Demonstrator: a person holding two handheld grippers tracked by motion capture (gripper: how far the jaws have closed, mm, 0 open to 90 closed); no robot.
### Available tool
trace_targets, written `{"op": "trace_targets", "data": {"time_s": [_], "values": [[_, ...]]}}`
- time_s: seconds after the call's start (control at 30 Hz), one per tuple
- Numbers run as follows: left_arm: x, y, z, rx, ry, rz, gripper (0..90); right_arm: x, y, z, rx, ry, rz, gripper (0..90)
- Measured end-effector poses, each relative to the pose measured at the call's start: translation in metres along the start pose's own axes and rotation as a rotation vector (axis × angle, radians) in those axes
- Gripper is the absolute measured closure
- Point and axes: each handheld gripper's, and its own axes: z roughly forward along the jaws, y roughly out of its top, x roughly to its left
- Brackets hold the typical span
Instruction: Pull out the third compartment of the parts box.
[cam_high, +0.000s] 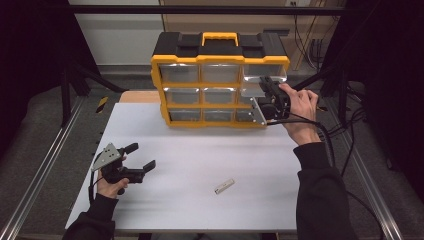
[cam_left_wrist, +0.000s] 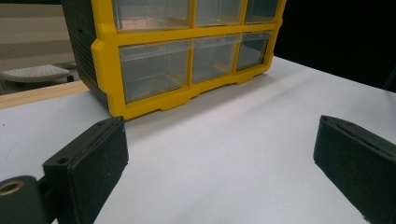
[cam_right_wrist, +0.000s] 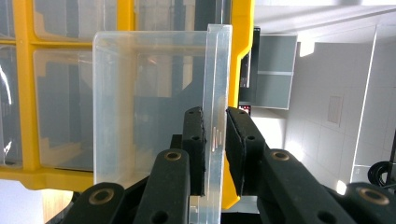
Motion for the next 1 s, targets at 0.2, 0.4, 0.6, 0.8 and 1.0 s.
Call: {"op": "trace_targets", "data": {"time_s": [0.2, 0.4, 0.6, 0.8, 1.0], "values": [[0.000, 0.000, 0.000, 0.000, -0.001, 0.000, 2.7, 0.000, 0.000, -0.004, 0.000, 0.005, 0.002, 78.3], [0.000, 0.000, 0.000, 0.001, 0.000, 0.000, 2.7, 0.001, 0.001, -0.006, 0.000, 0.009, 0.002, 78.2], [0.000, 0.000, 0.000, 0.000, 0.001, 0.000, 2.7, 0.001, 0.001, -0.007, -0.002, 0.012, 0.001, 78.1], [0.000, 0.000, 0.000, -0.001, 0.000, 0.001, 2.7, 0.001, 0.002, -0.010, -0.007, 0.012, -0.007, 78.1], [0.000, 0.000, 0.000, -0.001, 0.001, 0.001, 2.7, 0.001, 0.003, -0.013, -0.010, 0.015, -0.008, 78.1]]}}
